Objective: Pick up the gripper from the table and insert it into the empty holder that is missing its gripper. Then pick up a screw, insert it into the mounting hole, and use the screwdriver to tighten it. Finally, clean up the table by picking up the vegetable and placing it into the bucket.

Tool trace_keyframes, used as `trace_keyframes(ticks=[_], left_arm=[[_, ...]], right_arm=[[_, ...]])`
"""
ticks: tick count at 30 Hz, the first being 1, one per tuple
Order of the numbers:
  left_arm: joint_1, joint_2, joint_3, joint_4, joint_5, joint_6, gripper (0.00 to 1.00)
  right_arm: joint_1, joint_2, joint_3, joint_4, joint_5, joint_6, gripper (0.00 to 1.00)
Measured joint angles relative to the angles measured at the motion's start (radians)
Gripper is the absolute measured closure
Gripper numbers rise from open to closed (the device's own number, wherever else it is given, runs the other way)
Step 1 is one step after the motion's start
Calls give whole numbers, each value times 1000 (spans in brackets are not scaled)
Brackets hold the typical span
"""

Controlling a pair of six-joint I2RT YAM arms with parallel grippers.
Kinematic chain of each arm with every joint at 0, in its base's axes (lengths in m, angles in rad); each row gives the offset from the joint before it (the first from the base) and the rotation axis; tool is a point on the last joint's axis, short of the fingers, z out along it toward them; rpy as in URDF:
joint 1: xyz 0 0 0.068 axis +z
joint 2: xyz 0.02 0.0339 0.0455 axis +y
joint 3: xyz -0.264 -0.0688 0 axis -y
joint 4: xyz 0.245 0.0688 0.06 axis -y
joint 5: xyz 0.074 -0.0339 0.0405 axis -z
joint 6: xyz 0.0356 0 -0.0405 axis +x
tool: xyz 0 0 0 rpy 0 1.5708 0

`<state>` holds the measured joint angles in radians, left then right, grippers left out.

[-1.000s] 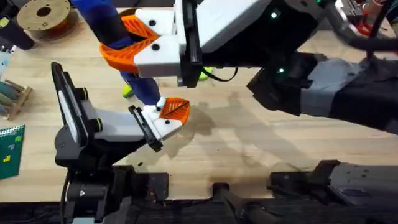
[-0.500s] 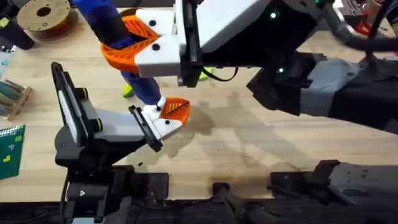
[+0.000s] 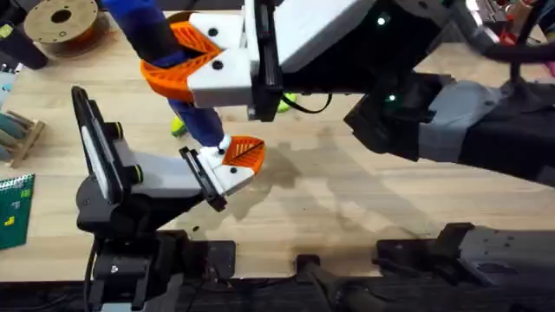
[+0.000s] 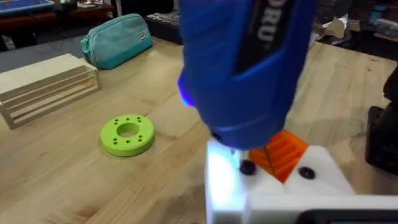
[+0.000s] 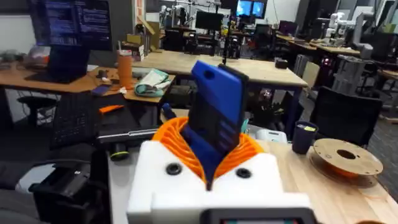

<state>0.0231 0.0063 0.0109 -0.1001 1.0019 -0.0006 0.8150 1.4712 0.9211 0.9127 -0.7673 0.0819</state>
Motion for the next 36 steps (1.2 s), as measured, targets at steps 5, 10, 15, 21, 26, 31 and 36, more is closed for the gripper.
trace_keyframes(ticks=[5, 10, 15, 21, 26, 31, 36], left_arm=[[0, 0, 0, 0, 0, 0, 996], [0, 0, 0, 0, 0, 0, 996], [0, 0, 0, 0, 0, 0, 996], [0, 0, 0, 0, 0, 0, 996], [0, 0, 0, 0, 0, 0, 996], [0, 0, 0, 0, 0, 0, 996], [0, 0, 0, 0, 0, 0, 996]], right_arm=[[0, 0, 0, 0, 0, 4, 994], [0, 0, 0, 0, 0, 5, 994], [0, 0, 0, 0, 0, 5, 994], [0, 0, 0, 32, 0, 15, 994], [-6, 0, 0, 33, 0, 28, 994], [-18, 0, 0, 30, 0, 49, 994], [-19, 0, 0, 2, -2, 54, 994]])
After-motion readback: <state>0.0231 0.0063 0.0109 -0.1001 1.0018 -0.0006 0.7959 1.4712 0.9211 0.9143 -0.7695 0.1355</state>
